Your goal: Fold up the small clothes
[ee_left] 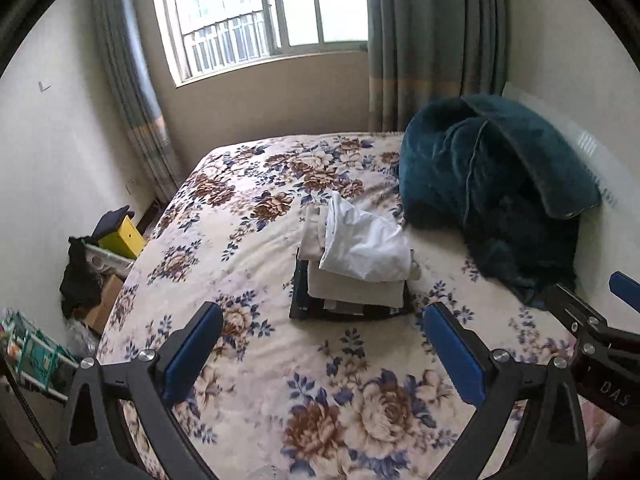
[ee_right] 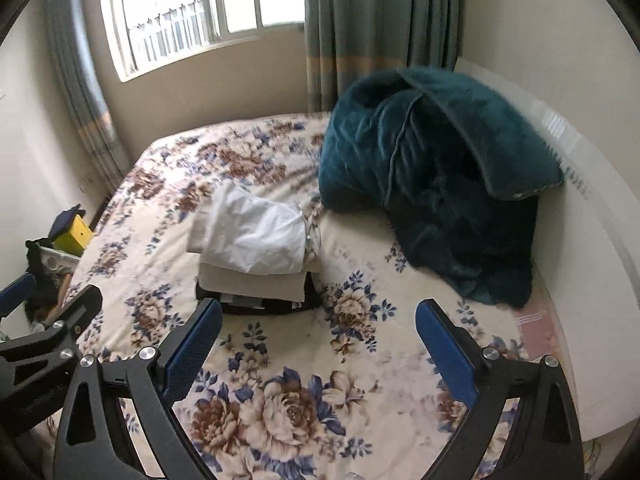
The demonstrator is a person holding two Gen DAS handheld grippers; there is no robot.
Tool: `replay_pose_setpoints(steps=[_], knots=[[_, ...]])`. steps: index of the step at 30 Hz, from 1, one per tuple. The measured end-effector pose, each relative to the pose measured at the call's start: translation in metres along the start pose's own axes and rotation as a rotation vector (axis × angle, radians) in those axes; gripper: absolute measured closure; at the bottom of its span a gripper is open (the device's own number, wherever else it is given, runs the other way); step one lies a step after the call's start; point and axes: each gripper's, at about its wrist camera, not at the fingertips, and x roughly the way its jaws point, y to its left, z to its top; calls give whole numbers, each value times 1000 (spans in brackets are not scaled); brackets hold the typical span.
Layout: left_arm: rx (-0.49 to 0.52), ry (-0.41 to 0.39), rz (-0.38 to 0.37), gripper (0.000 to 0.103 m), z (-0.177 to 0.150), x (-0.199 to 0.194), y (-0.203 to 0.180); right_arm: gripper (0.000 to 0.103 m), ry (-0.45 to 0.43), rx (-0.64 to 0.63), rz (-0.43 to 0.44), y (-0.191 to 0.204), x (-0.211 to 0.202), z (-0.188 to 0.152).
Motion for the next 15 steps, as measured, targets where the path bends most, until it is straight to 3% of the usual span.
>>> replay_pose_setpoints(steps=[8, 15], knots=[[-26, -58, 10, 0, -21, -75, 5, 4, -70, -21, 23, -8, -116, -30], [-26, -106, 24, 0, -35, -115, 9, 4, -115, -48, 49, -11, -167, -47]])
